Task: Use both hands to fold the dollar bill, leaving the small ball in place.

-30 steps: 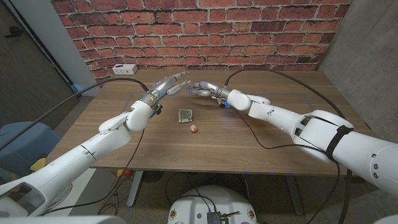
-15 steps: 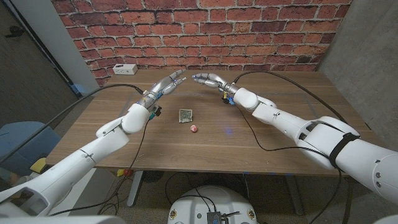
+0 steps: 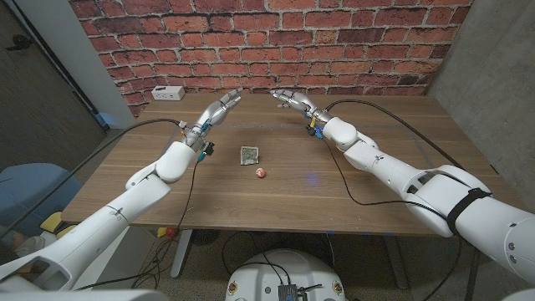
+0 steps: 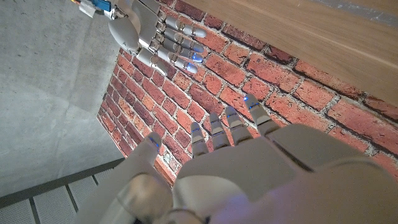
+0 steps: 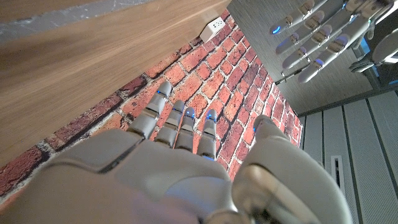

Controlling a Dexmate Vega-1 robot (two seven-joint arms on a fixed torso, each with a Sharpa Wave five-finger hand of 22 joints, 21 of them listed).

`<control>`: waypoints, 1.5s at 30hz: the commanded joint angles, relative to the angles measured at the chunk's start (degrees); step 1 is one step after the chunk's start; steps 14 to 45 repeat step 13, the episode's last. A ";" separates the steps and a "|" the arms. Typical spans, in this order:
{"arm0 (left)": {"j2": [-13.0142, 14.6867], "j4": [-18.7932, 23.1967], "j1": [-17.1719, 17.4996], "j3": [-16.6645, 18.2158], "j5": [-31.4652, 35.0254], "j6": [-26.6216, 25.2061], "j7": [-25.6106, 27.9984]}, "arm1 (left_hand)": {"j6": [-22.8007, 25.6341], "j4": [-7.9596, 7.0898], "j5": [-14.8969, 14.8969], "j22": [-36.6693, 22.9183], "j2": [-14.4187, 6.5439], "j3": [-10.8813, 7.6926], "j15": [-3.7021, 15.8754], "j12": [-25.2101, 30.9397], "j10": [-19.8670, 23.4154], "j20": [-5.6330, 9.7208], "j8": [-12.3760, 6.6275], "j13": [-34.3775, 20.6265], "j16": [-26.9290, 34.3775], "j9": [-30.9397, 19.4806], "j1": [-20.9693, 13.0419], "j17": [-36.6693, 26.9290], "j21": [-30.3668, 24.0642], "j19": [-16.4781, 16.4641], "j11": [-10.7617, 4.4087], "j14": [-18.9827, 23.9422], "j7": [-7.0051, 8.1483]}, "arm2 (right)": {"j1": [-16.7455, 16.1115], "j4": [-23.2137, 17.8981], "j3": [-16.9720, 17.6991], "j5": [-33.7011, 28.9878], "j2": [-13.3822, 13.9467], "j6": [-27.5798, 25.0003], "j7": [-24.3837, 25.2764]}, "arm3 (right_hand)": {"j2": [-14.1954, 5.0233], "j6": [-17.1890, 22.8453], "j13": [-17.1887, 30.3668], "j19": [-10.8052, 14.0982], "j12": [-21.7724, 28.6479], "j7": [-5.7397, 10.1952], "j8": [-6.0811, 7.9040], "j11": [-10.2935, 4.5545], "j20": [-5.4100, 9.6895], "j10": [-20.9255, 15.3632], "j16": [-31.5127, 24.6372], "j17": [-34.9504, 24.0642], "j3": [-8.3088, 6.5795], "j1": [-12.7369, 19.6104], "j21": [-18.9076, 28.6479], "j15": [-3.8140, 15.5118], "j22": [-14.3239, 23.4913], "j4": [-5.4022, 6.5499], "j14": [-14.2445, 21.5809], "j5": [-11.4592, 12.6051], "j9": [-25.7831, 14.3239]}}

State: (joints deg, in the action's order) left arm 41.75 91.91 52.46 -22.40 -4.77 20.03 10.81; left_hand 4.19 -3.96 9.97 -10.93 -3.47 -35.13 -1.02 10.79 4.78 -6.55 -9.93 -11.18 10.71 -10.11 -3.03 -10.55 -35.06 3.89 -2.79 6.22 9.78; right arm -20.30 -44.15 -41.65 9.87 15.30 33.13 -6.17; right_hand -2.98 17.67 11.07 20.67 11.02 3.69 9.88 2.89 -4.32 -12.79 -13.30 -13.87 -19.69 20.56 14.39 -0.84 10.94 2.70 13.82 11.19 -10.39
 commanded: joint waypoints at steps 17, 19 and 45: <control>-4.62 -12.29 -1.91 1.00 -15.76 5.83 -9.31 | -0.65 -0.27 0.25 -0.12 0.42 0.65 -0.12 0.39 -0.62 -0.76 -0.26 -0.09 0.08 -0.06 0.69 -0.17 0.42 0.10 0.84 -0.70 -1.64 | -6.39 -5.02 7.82 11.77 -1.86 4.15 -1.62 | -1.95 1.05 0.02 1.29 0.66 -1.40 1.17 0.99 0.71 -1.90 -0.61 0.74 -1.09 0.81 0.14 1.11 -0.08 -1.30 2.95 1.08 -0.09; -4.62 -12.29 -1.91 1.00 -15.76 5.83 -9.31 | -0.65 -0.27 0.25 -0.12 0.42 0.65 -0.12 0.39 -0.62 -0.76 -0.26 -0.09 0.08 -0.06 0.69 -0.17 0.42 0.10 0.84 -0.70 -1.64 | -6.39 -5.02 7.82 11.77 -1.86 4.15 -1.62 | -1.95 1.05 0.02 1.29 0.66 -1.40 1.17 0.99 0.71 -1.90 -0.61 0.74 -1.09 0.81 0.14 1.11 -0.08 -1.30 2.95 1.08 -0.09; -4.62 -12.29 -1.91 1.00 -15.76 5.83 -9.31 | -0.65 -0.27 0.25 -0.12 0.42 0.65 -0.12 0.39 -0.62 -0.76 -0.26 -0.09 0.08 -0.06 0.69 -0.17 0.42 0.10 0.84 -0.70 -1.64 | -6.39 -5.02 7.82 11.77 -1.86 4.15 -1.62 | -1.95 1.05 0.02 1.29 0.66 -1.40 1.17 0.99 0.71 -1.90 -0.61 0.74 -1.09 0.81 0.14 1.11 -0.08 -1.30 2.95 1.08 -0.09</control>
